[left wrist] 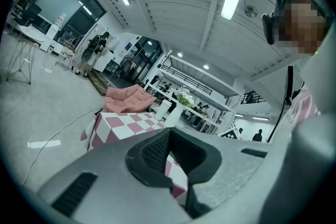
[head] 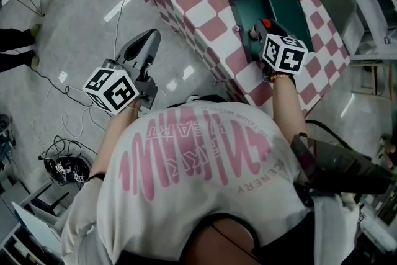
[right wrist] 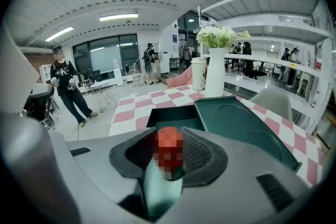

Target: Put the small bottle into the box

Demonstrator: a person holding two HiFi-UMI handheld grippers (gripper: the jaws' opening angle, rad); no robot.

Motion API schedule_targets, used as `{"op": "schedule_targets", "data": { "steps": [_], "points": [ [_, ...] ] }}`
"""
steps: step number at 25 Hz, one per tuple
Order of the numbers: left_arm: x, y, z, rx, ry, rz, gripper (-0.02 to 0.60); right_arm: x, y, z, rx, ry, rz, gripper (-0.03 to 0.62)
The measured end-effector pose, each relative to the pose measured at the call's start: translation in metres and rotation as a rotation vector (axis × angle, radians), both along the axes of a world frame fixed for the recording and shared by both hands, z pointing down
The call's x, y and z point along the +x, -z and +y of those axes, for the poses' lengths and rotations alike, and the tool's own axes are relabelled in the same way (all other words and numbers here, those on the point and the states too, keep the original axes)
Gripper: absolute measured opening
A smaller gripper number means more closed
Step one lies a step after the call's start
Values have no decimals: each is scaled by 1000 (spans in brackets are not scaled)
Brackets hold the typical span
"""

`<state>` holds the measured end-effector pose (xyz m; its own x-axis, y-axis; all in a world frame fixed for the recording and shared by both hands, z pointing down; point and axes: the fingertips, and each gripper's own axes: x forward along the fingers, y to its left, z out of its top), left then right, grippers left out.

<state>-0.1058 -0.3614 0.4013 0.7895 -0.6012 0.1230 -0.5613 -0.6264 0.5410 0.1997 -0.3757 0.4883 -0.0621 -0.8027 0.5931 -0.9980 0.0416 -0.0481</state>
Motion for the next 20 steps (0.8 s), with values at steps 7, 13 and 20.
{"op": "schedule_targets", "data": {
  "steps": [7, 13, 20],
  "points": [
    [4, 1, 2, 0, -13, 7, 7, -3, -2, 5, -21, 13, 22, 143],
    [3, 3, 5, 7, -13, 14, 7, -6, -3, 8, -47, 22, 28, 144],
    [7, 5, 6, 16, -18, 19, 6, -8, -5, 9, -68, 34, 51, 144]
  ]
}}
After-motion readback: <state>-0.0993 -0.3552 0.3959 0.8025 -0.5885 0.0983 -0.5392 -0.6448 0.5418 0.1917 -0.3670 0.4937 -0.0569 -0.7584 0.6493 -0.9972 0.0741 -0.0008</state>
